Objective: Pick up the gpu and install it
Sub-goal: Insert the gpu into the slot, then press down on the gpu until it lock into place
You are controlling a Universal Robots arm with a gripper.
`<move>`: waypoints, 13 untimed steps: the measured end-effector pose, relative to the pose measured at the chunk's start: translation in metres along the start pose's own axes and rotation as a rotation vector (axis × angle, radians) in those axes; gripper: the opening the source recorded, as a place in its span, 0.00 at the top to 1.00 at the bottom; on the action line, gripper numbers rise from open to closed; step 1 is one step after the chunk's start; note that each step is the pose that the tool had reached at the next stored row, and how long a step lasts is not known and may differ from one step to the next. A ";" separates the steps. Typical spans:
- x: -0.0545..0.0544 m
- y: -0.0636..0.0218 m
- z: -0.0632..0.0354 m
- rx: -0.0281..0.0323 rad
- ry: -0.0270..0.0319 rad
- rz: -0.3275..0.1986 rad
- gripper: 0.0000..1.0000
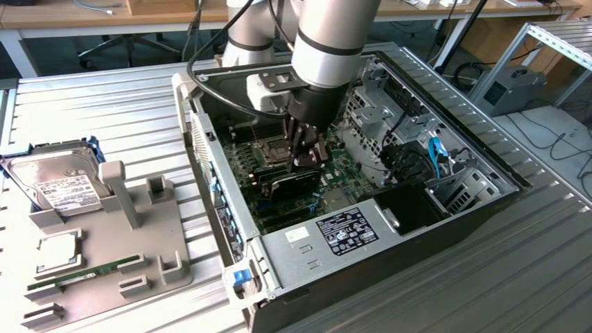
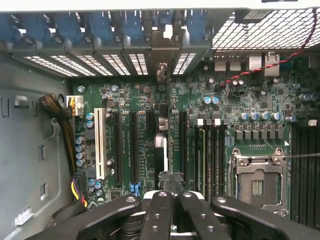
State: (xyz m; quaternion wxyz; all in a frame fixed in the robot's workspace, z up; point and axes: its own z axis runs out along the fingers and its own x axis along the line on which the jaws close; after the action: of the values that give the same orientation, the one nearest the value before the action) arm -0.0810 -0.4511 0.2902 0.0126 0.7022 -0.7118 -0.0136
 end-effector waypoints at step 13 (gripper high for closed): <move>0.000 0.0139 0.0099 0.0000 0.0000 0.000 0.89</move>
State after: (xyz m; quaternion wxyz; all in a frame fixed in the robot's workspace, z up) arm -0.0952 -0.4511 0.2808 0.0126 0.7022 -0.7118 -0.0136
